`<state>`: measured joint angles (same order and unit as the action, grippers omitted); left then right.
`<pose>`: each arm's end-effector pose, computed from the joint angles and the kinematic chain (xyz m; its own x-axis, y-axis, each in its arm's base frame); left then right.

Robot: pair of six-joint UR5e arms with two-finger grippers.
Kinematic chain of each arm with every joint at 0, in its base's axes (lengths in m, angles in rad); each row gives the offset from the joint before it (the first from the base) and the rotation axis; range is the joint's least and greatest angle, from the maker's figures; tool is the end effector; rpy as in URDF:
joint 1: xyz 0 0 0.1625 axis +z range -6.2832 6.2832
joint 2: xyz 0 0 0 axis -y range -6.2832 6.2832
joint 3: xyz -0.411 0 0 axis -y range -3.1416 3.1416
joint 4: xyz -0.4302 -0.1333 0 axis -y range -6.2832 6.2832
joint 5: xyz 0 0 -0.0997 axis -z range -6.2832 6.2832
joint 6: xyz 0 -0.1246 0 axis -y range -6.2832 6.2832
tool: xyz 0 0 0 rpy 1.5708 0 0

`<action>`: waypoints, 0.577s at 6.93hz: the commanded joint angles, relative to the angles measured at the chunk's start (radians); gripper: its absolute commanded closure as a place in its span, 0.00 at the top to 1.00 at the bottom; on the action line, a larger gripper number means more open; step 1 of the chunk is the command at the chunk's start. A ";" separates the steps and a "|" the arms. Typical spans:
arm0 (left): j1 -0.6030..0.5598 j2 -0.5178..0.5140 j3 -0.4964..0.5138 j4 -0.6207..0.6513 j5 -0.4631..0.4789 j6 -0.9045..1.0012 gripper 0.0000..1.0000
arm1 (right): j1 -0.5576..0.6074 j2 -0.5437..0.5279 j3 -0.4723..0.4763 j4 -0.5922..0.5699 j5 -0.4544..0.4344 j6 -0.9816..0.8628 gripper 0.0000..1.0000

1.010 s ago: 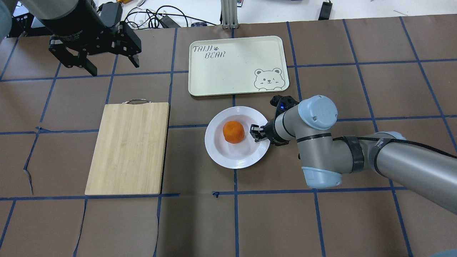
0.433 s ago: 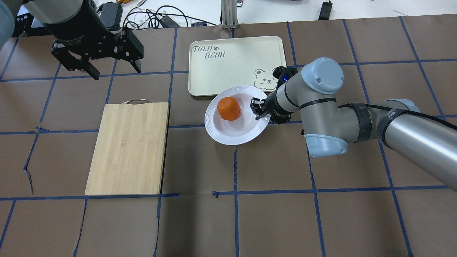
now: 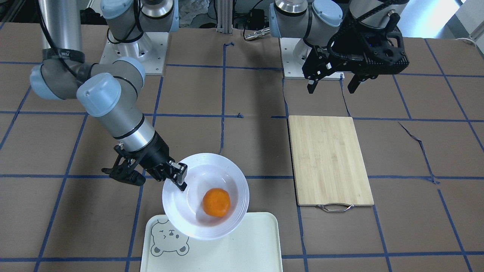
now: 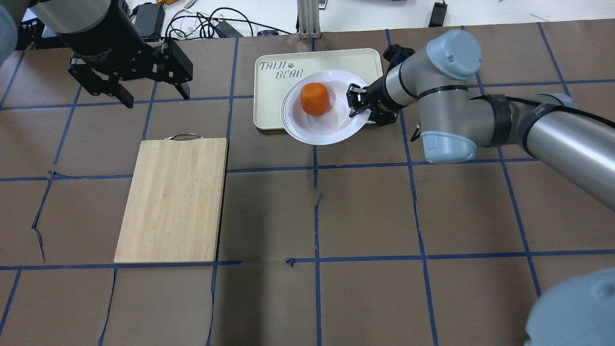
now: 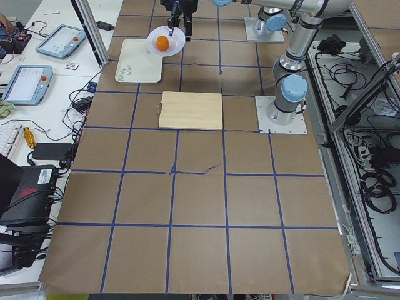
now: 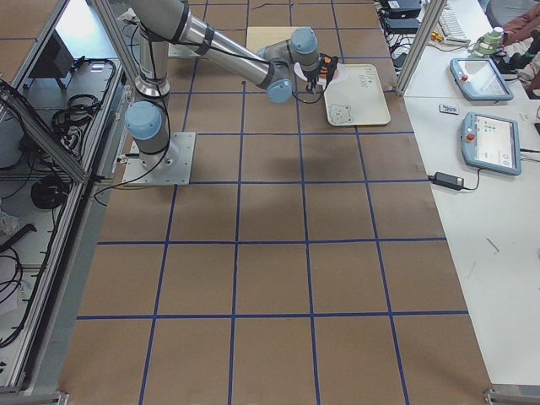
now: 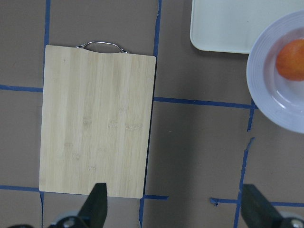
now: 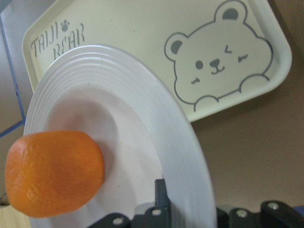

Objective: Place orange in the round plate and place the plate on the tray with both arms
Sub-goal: 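Slide the plate with the right gripper onto the bear tray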

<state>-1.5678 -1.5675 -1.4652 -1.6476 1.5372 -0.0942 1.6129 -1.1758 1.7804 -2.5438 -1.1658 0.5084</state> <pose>-0.1359 -0.5304 0.4990 -0.9947 -0.0959 0.0364 -0.0970 0.9949 -0.0288 0.2094 -0.6381 0.2264 -0.8160 0.2961 -0.4964 0.4098 0.9020 -0.1357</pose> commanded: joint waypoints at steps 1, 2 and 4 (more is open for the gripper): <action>0.000 0.001 -0.004 0.000 -0.003 0.001 1.00 | -0.010 0.231 -0.267 0.005 0.001 0.010 0.12; 0.000 0.006 -0.012 0.002 -0.002 0.001 1.00 | -0.008 0.316 -0.379 0.005 0.006 -0.010 0.12; 0.000 0.009 -0.017 0.011 0.000 0.001 1.00 | -0.008 0.352 -0.397 0.005 -0.001 -0.039 0.17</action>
<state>-1.5677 -1.5600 -1.4787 -1.6434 1.5351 -0.0936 1.6045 -0.8519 1.4051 -2.5402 -1.1632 0.4912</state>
